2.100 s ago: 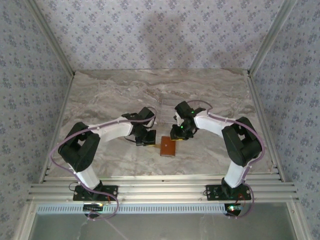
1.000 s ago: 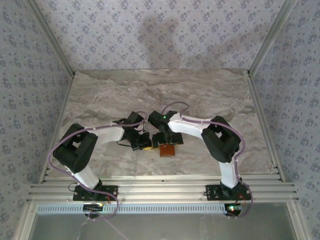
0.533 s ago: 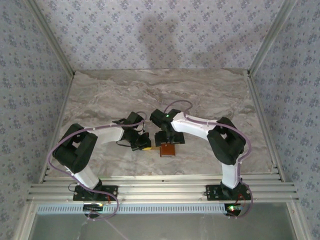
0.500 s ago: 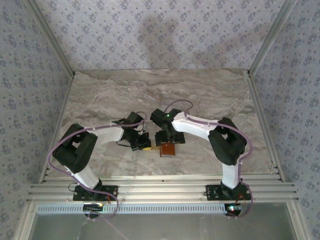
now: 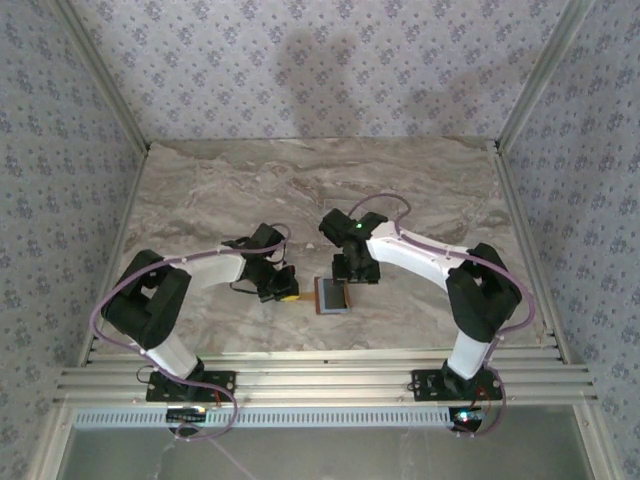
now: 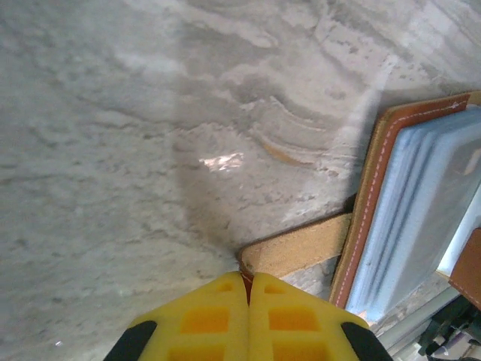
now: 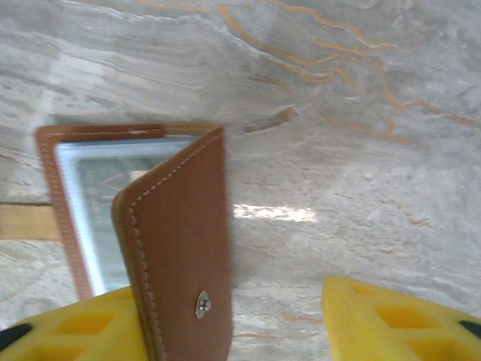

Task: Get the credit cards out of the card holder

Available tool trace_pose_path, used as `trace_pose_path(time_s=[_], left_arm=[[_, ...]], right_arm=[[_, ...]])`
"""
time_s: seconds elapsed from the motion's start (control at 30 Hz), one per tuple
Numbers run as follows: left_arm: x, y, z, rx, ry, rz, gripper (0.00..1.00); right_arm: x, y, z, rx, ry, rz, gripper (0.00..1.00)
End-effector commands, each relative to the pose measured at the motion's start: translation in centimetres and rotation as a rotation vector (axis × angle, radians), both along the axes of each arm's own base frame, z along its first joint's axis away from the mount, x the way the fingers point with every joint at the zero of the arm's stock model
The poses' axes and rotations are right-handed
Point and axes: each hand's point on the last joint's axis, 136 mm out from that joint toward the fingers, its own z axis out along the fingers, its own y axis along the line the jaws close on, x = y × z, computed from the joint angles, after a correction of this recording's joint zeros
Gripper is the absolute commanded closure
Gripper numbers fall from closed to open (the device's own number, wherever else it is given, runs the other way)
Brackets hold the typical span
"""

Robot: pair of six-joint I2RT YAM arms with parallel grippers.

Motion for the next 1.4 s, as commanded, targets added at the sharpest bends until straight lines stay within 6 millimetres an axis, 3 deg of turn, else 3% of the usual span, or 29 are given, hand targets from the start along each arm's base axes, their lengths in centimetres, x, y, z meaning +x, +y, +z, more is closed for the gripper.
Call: trace_pose_path(time_s=[0.0,0.13,0.33,0.63,0.8,0.93,1.17,1.37], left_arm=[[0.2,1.4,0.8,0.071,-0.023,-0.005,0.97],[0.2,1.9,1.3,0.093,-0.035,-0.006,0.97],[0.0,2.7,1.2,0.141,-0.033,-0.002,0.94],[-0.2,5.4,1.6,0.293,-0.059,-0.016,0.86],[0.2,6.1,3.6,0.354,-0.116,-0.017,0.71],[0.9,6.4,5.9,0.393,-0.171,-0.004,0.69],[1.3,4.4,9.1,0.313,-0.22,-0.011,0.7],[1.1,0.8,8.4,0.147,-0.173,-0.018,0.74]], right_arm=[[-0.5,-0.9,0.3,0.014,0.01,-0.021,0.52],[-0.4,-0.6,-0.1,0.056,0.018,-0.025,0.63],[-1.5,-0.7,-2.4,0.099,0.069,-0.009,0.76],[-2.0,0.2,-3.5,0.21,0.069,-0.027,0.86],[-2.3,0.6,-3.1,0.257,0.069,-0.03,0.88],[-1.8,1.6,-2.0,0.328,0.033,-0.035,0.9],[-1.6,1.9,0.0,0.376,0.001,-0.039,0.92],[-1.3,2.7,0.5,0.455,0.002,-0.055,0.93]])
